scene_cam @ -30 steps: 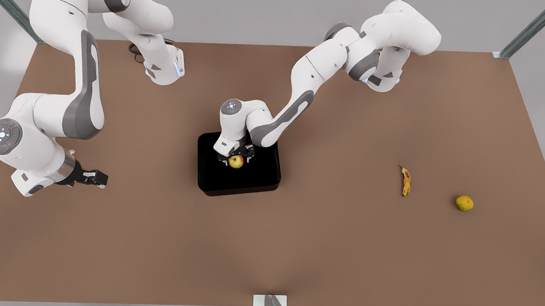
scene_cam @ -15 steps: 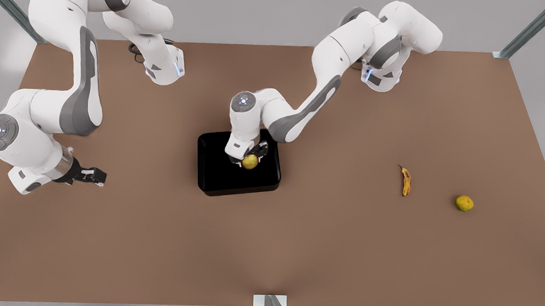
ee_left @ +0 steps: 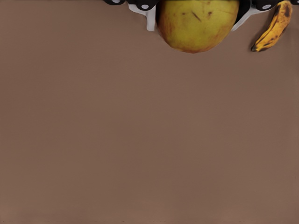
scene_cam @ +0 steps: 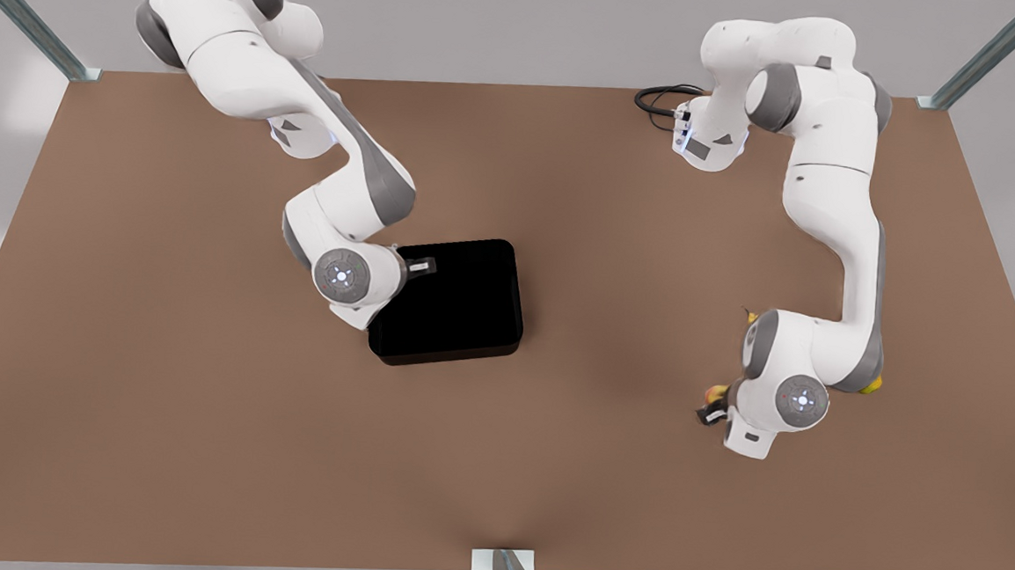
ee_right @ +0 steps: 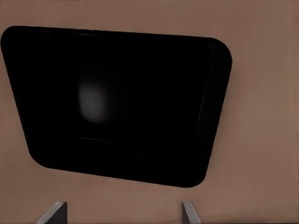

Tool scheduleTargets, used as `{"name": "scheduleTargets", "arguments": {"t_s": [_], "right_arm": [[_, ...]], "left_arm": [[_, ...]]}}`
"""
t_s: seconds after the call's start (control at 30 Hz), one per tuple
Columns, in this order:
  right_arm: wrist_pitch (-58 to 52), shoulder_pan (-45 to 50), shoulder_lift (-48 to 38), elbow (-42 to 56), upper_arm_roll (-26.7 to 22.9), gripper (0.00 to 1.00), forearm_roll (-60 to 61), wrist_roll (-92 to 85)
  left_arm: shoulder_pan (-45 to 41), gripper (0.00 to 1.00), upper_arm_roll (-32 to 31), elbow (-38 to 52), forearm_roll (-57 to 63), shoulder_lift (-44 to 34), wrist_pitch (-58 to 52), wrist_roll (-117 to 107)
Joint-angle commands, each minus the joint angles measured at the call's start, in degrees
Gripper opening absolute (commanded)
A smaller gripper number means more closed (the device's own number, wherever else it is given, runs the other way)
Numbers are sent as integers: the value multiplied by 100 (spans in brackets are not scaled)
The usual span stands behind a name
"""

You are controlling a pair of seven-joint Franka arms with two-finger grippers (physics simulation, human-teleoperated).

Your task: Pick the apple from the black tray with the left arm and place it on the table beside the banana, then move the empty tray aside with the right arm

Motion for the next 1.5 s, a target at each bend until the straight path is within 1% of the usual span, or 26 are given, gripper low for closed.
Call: {"name": "scheduleTargets", "arguments": {"t_s": [0.0,0.1,0.23,0.27,0.3,0.37,0.43,0.47,0.5,0.53,0.57,0.67,0.7,0.73,0.8,0.83,0.87,0.9,0.97,1.0,1.03,1.07,1.17,1.27,1.4,1.47], "right_arm": [[950,-124,-202,-208,-51,94,-48,1601],[959,-124,-80,-252,-306,94,-65,793],[1240,-124,430,-331,-385,95,-417,344],[1275,-124,518,-331,-385,94,-478,239],[1284,-133,562,-340,-420,94,-496,46],[1301,-142,650,-331,-631,94,-496,-340],[1337,-142,711,-340,-745,94,-496,-701],[1354,-142,773,-340,-745,94,-496,-710],[1372,-133,887,-331,-737,94,-540,-763],[1381,-115,957,-331,-710,94,-549,-798],[1442,-107,1019,-348,-684,94,-549,-833],[1618,-89,1195,-454,-666,94,-540,-1062],[1644,-89,1221,-489,-666,94,-549,-1114],[1644,-89,1221,-515,-666,94,-540,-1264],[1618,-98,1204,-559,-666,94,-540,-1537],[1609,-89,1204,-551,-649,90,-540,-1537],[1609,-89,1204,-551,-631,81,-540,-1528],[1618,-89,1204,-551,-631,69,-549,-1537],[1618,-89,1204,-551,-631,54,-540,-1537],[1618,-89,1204,-551,-631,49,-540,-1537],[1618,-89,1204,-551,-640,47,-540,-1537],[1627,-89,1204,-551,-631,40,-540,-1537],[1600,-89,1204,-533,-640,29,-531,-1528],[1574,-89,1204,-507,-640,23,-522,-1519],[1539,-89,1107,-480,-605,22,-505,-1475],[1240,-98,1010,-375,-587,20,-496,-1440]], "left_arm": [[347,76,-2,-127,-18,32,667,5703],[787,76,-2,-312,-9,172,1151,6213],[875,76,-2,-312,0,436,1485,6213],[875,80,-2,-303,0,436,1511,6213],[883,100,-2,-303,9,427,1502,6204],[883,100,7,-277,9,357,1432,6178],[866,100,-10,-216,-9,138,1336,5564],[831,100,-54,56,-44,50,915,5071],[787,100,-229,608,-53,23,222,4641],[787,100,-625,962,-62,-152,-395,3806],[839,100,-775,962,-220,-574,-896,3559],[848,100,-731,480,-202,-1901,-1741,3207],[980,100,-722,-556,-229,-2586,-1110,3356],[1007,100,-714,-1165,-246,-2921,-554,3409],[1086,100,-714,-1156,-246,-2930,-563,3559],[1094,100,-714,-1156,-246,-2956,-563,3559],[1103,100,-714,-1156,-246,-2983,-572,3559],[1103,100,-714,-1165,-246,-2992,-589,3559],[1103,100,-714,-1165,-246,-2992,-598,3638],[1130,100,-714,-1165,-255,-2992,-598,3673],[1138,100,-714,-1165,-255,-2983,-589,3673],[1156,100,-714,-1165,-255,-2983,-589,3682],[1209,100,-714,-1156,-264,-2965,-572,3822],[1209,100,-714,-1156,-255,-2965,-563,3831],[1226,100,-714,-1156,-255,-2965,-572,3840],[1226,100,-714,-1156,-255,-2965,-572,3840]]}}
